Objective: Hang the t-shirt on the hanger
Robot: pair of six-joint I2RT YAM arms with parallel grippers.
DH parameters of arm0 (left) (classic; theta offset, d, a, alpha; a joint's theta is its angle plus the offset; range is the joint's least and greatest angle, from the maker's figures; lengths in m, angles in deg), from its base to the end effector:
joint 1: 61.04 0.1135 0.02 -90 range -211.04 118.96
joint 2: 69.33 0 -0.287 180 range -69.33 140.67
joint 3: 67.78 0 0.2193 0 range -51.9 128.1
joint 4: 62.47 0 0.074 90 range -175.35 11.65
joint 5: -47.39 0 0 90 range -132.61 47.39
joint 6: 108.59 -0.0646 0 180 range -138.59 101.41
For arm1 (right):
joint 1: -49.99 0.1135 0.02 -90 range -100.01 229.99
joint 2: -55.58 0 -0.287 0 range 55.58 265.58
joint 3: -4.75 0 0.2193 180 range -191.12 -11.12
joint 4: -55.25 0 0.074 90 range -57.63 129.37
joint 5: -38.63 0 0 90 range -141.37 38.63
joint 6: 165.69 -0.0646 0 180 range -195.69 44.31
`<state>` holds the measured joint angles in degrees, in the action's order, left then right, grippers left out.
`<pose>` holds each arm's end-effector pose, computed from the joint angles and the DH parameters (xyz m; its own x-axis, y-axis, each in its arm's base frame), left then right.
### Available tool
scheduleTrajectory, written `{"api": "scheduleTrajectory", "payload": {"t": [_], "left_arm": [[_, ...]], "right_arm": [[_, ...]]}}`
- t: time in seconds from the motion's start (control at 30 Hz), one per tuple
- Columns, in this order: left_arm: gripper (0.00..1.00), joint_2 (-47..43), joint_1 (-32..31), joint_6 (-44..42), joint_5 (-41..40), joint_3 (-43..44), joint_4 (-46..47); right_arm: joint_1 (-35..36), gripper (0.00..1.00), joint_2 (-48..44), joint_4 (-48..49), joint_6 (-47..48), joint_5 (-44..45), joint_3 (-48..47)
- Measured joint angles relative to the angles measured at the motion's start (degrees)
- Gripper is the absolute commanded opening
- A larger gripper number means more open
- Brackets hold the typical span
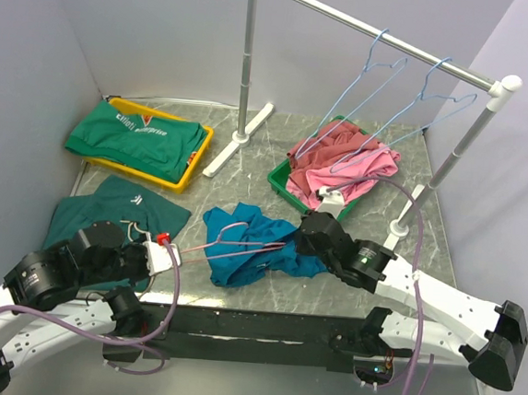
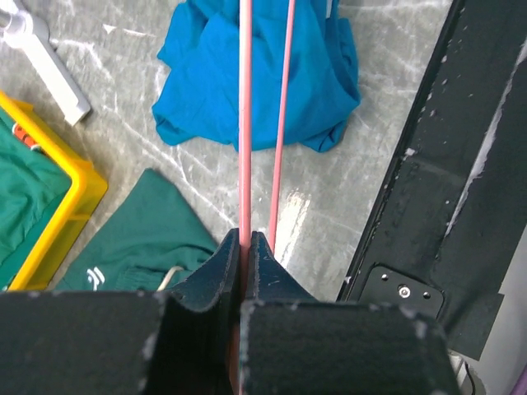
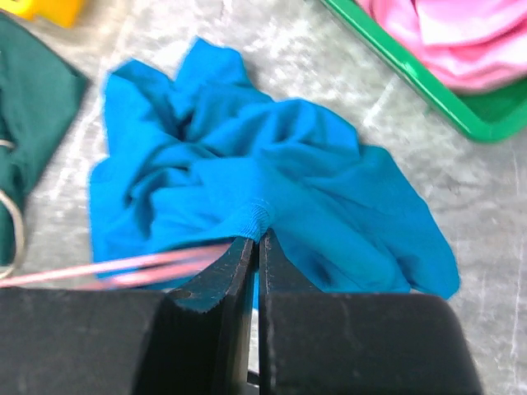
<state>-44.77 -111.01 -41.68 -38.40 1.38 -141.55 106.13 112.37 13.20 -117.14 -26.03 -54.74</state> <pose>0.0152 -0.0254 0.3084 -0.0202 0.6321 -0.7746 0.8811 0.3774 0.2850 0.1256 0.1376 0.2800 -0.6395 0.1206 -0.7592 -0.1905 0.9320 0.3085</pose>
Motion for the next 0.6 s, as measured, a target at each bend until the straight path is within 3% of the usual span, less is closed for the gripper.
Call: {"api": "scheduleTrajectory", "payload": {"t": [0.43, 0.6], "left_arm": [[0.01, 3.9, 0.0, -0.2, 9.4, -2.9, 12.5], [0.01, 6.3, 0.0, 0.1, 12.4, -5.5, 20.5]], "right_arm": [[9.0, 0.03, 2.3, -4.7, 3.5, 3.6, -16.4], [11.6, 0.03, 0.6, -6.1, 2.9, 4.3, -17.2]]}}
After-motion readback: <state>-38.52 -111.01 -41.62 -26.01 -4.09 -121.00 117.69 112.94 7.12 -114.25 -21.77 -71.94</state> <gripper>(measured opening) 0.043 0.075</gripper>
